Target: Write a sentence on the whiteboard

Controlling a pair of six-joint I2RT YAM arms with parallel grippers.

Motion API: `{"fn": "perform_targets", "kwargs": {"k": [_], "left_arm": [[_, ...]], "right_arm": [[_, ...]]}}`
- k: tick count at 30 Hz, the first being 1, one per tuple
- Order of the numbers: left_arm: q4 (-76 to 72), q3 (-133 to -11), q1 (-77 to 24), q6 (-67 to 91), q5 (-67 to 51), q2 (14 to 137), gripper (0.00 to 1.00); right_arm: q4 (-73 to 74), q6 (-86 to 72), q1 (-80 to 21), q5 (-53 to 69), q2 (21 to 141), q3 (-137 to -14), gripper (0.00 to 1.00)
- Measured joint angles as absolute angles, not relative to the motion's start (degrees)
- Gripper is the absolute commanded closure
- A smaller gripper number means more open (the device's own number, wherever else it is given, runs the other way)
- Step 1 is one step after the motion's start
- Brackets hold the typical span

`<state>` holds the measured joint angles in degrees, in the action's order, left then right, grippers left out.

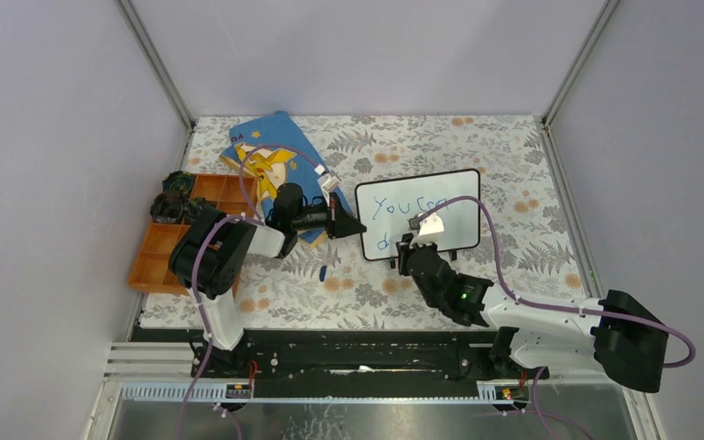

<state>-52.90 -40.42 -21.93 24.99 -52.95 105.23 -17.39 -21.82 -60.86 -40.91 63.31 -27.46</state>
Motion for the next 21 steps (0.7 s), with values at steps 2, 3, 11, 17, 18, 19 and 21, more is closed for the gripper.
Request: {"fn": "perform_targets", "kwargs": {"k": [2,3,11,17,18,19,21], "left_arm": [[-52.9,-40.4,-21.9,24.9,-52.9,105.2,1.00],[-52.9,-40.4,-21.9,24.9,-52.9,105.2,1.00],[-52.8,-40.4,-21.9,24.8,-52.9,105.2,1.00],[-52.8,-40.4,-21.9,24.8,-52.9,105.2,1.00],[-52.7,-40.4,-21.9,24.8,-52.9,105.2,1.00],[-52.7,-40.5,-21.9,24.8,-52.9,105.2,1.00],[-52.7,-40.5,-21.9,24.8,-52.9,105.2,1.00]], "right_arm": [[-17.4,-21.9,-60.6,-40.9,63.5,-27.5,1.00],[-17.4,-21.9,-60.5,-40.9,63.6,-27.5,1.00],[-17.4,-22.3,-59.7,-40.7,64.6,-27.5,1.00],[-17.4,-22.8,-59.7,-39.4,64.9,-27.5,1.00],[-17.4,-22.9,-59.7,-39.4,64.9,-27.5,1.00],[-17.3,-23.0,-59.7,-39.4,64.9,-27.5,1.00],[-17.1,-23.1,-59.7,-39.3,64.9,-27.5,1.00]]}}
